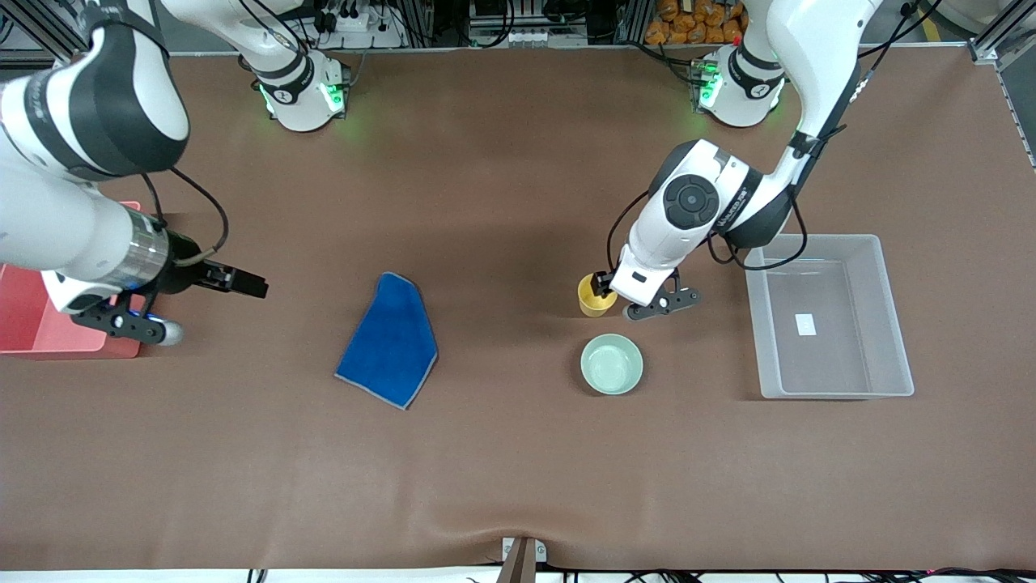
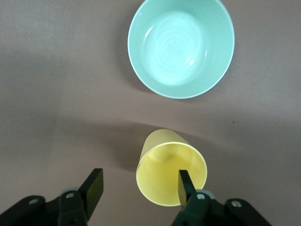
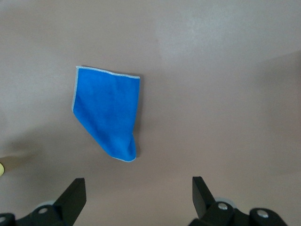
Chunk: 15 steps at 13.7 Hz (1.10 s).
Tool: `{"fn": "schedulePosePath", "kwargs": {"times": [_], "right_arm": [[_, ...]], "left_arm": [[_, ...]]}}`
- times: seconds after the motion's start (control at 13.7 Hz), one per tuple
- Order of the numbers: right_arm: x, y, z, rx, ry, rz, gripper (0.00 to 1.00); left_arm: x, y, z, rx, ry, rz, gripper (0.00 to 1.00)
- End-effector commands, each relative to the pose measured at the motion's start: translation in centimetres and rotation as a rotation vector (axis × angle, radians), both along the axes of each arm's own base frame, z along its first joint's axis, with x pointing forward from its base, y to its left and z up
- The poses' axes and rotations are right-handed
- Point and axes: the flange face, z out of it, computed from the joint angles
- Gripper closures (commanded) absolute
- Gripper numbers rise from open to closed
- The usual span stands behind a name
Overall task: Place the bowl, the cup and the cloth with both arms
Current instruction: 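Reach the left gripper to the yellow cup while the right gripper reaches the cloth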
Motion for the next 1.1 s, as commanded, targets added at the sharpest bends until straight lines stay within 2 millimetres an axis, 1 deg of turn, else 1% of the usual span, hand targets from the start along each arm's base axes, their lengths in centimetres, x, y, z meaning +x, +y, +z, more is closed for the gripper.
{"fn": "schedulePosePath", "kwargs": {"times": [0.0, 0.15, 0.22, 0.29, 0.37, 0.44, 0.51, 0.66, 0.8, 0.88, 0.95, 1.02], "right_arm": [[0.5, 1.3, -1.5, 0.016, 0.026, -0.082, 0.00], [0.4, 1.4, -3.3, 0.009, 0.047, -0.090, 0.00], [0.3, 1.3, -4.7, 0.009, 0.043, -0.097, 0.00], [0.2, 1.3, -5.9, 0.008, 0.038, -0.102, 0.00], [0.1, 1.3, -6.8, 0.007, 0.034, -0.105, 0.00], [0.0, 1.3, -7.7, 0.007, 0.035, -0.107, 0.00], [-0.1, 1.3, -8.5, 0.006, 0.032, -0.112, 0.00], [-0.6, 1.5, -10.7, 0.003, 0.027, -0.116, 0.00], [-1.1, 2.0, -12.6, 0.000, 0.027, -0.139, 0.00], [-1.2, 2.5, -13.2, -0.006, 0.019, -0.175, 0.00], [-1.6, 3.5, -14.1, -0.013, 0.015, -0.195, 0.00], [-1.9, 4.1, -14.9, -0.015, 0.006, -0.203, 0.00]], "left_arm": [[-1.1, -0.6, -1.0, 0.026, 0.004, 0.004, 0.31], [-1.6, -1.1, -2.1, 0.026, 0.017, 0.010, 0.34], [-2.0, -1.7, -3.0, 0.026, 0.023, 0.011, 0.37], [-2.1, -1.8, -3.5, 0.031, 0.028, 0.014, 0.41], [-2.1, -1.7, -4.0, 0.047, 0.021, 0.010, 0.47], [-2.1, -1.7, -4.4, 0.057, 0.013, 0.015, 0.56], [-2.2, -1.8, -4.9, 0.061, 0.013, 0.020, 0.68], [-2.0, -1.8, -5.1, 0.057, 0.007, 0.021, 0.98], [-1.6, -1.6, -4.8, 0.055, 0.000, 0.026, 1.00], [-1.3, -1.2, -3.9, 0.052, -0.014, 0.033, 1.00], [-0.9, -0.8, -2.0, 0.054, -0.037, 0.043, 1.00], [-0.5, 0.1, 0.2, 0.060, -0.060, 0.059, 1.00]]}}
